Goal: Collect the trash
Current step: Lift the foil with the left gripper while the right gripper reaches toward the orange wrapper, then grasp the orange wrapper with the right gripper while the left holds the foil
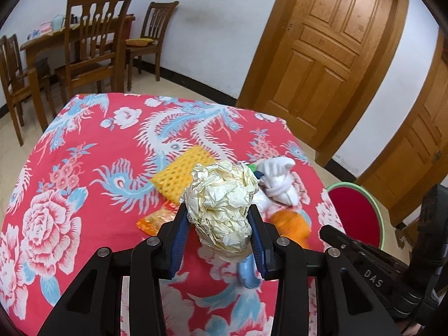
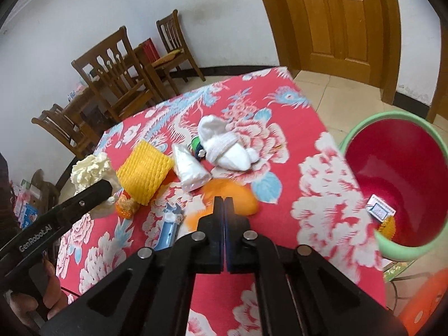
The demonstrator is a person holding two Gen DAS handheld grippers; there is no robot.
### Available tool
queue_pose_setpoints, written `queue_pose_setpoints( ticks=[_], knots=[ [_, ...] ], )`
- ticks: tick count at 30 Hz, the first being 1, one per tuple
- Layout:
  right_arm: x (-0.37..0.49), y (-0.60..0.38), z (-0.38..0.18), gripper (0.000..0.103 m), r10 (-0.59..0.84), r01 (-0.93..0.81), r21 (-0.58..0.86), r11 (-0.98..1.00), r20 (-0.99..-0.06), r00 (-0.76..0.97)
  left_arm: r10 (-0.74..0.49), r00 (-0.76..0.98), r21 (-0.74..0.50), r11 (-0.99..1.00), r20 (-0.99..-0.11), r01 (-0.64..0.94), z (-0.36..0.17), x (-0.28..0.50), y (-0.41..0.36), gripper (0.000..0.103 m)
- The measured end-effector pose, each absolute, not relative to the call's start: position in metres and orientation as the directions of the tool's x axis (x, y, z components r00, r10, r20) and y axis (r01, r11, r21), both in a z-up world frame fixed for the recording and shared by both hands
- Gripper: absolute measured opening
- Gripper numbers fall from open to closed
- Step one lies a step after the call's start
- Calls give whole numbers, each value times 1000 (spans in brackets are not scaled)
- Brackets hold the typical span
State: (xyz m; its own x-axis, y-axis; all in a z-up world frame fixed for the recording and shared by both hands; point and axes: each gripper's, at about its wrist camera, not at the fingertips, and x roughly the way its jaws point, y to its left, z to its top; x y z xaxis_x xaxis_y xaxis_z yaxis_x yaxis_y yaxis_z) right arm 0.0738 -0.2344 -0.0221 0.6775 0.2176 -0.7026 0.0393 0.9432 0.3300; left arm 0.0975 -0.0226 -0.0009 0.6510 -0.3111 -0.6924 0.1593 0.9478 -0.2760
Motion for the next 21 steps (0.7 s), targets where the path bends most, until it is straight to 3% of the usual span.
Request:
queue_pose_setpoints(
  ticks=[12,16,21],
  knots=[
    [61,-249,-19,7,237,32,355,934,-687,687,-333,635,-264,943,-697,205,2,92,-45,42],
    [67,-246,-27,31,246,41,365,930,-702,669,-321,636,-260,946,-701,191,0,93,-41,42],
    [76,-242,-37,40,238,54,358,932,-720,652,-306,636,-259,951,-709,169,-5,96,-34,42]
  ],
)
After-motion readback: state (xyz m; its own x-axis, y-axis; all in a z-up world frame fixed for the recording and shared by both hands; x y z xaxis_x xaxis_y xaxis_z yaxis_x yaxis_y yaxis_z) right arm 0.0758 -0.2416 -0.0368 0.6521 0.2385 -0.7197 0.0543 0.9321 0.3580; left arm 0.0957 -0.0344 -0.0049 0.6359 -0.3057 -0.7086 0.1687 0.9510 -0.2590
